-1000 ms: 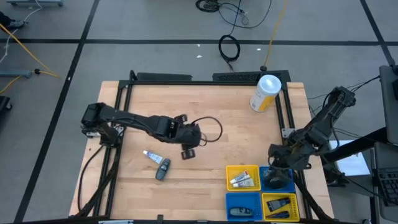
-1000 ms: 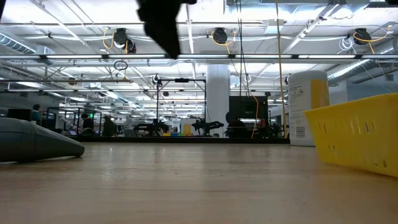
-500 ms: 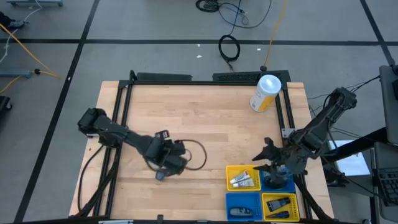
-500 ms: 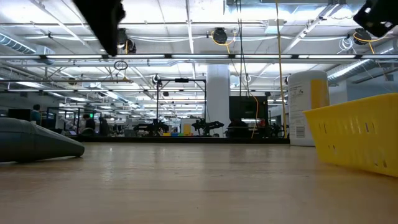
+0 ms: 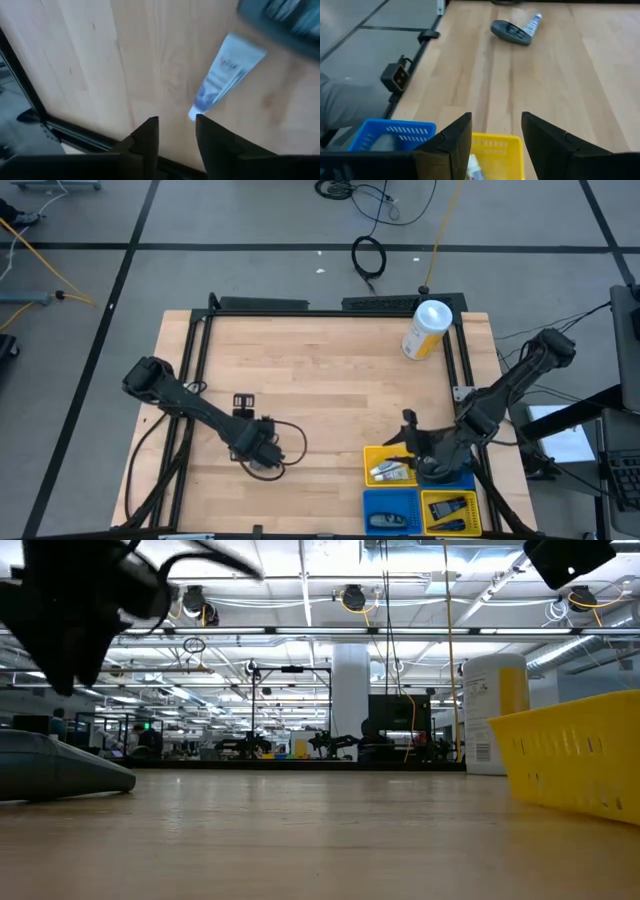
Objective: Pick & Place Travel size toiletries
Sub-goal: Put the white toothpaste into the top yellow bin
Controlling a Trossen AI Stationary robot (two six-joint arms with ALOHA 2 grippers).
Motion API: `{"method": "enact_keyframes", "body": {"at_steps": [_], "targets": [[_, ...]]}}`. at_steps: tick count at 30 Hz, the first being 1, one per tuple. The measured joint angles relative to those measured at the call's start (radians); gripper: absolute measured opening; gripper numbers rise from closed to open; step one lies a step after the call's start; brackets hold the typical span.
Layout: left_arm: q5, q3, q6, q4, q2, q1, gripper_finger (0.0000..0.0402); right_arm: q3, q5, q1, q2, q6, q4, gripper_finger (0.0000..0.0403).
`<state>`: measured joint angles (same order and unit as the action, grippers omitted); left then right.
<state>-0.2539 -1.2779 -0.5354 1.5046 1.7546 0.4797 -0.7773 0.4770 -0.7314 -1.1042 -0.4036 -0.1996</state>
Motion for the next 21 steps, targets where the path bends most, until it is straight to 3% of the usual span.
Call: {"method": "enact_keyframes", "body": {"at_steps": [10,21], "targets": [[0.064,0.197,0.063,-0.137,-0.009,0.002,0.0079,0.000,-0.006,0.002,-0.010,0.050,0.062,0.0167],[0.104,0.309,0.047,-0.229,-0.103,-0.001,0.0093,0.000,-0.005,0.006,-0.010,0.051,0.061,0.0167]]}}
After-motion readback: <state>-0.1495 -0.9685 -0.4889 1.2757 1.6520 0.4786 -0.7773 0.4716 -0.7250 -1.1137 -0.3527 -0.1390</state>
